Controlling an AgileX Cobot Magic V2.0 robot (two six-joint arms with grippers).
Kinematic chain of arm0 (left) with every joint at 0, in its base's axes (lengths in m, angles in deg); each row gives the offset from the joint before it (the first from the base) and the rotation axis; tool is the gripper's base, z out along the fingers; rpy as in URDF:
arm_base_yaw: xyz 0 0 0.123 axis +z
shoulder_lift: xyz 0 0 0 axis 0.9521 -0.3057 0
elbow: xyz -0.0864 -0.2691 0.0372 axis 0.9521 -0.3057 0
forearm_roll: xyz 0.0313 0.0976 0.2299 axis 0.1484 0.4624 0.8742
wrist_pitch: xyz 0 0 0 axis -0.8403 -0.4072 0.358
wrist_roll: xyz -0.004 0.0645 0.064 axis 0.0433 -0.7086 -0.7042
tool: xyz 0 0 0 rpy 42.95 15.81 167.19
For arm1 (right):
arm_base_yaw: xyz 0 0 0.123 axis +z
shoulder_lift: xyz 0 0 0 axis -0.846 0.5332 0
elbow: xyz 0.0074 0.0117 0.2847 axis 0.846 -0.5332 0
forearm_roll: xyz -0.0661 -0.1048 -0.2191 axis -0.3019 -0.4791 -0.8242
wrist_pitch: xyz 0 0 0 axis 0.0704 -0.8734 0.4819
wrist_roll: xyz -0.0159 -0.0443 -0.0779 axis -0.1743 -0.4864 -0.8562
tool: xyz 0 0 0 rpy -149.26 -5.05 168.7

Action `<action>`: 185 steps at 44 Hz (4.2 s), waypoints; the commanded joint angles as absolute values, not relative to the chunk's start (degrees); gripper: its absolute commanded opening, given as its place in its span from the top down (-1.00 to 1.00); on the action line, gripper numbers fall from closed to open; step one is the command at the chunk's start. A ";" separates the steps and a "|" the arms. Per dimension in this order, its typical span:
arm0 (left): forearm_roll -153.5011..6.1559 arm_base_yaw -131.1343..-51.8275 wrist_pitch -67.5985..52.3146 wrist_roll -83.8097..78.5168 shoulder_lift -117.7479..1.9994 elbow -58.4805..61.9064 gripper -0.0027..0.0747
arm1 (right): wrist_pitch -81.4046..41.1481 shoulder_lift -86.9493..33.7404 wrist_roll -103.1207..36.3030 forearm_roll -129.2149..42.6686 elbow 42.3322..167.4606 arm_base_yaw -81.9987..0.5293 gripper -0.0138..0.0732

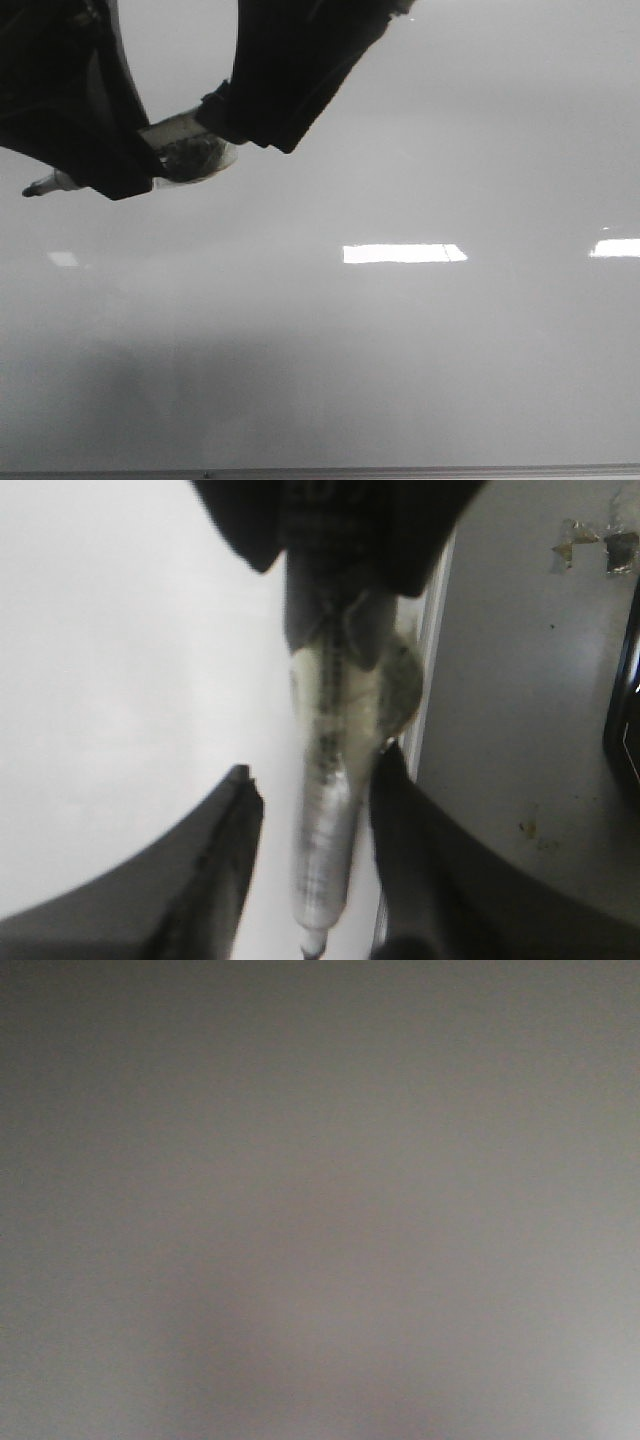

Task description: Write number 6 on whiteboard

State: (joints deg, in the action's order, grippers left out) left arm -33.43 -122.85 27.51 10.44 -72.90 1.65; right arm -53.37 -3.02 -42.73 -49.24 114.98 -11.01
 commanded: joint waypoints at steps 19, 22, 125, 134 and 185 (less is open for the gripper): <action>-33.70 -123.24 23.98 11.38 -71.21 3.69 -0.32 | -50.66 -28.85 -36.18 -51.19 96.43 -33.17 0.82; -33.84 -123.24 24.09 11.38 -71.21 3.69 -0.18 | -48.09 -31.82 -33.95 -51.19 94.16 -35.80 0.82; -33.95 -123.24 24.25 11.38 -71.21 3.69 0.98 | -37.73 -7.73 -21.33 -55.57 104.77 -35.86 0.82; -33.95 -123.24 24.25 11.38 -71.21 3.69 0.98 | -36.22 -8.10 -18.43 -59.15 104.82 -37.63 0.82; -34.04 -123.24 24.60 10.99 -71.21 4.58 0.85 | -47.39 -18.39 -31.05 -58.81 103.07 -32.46 0.82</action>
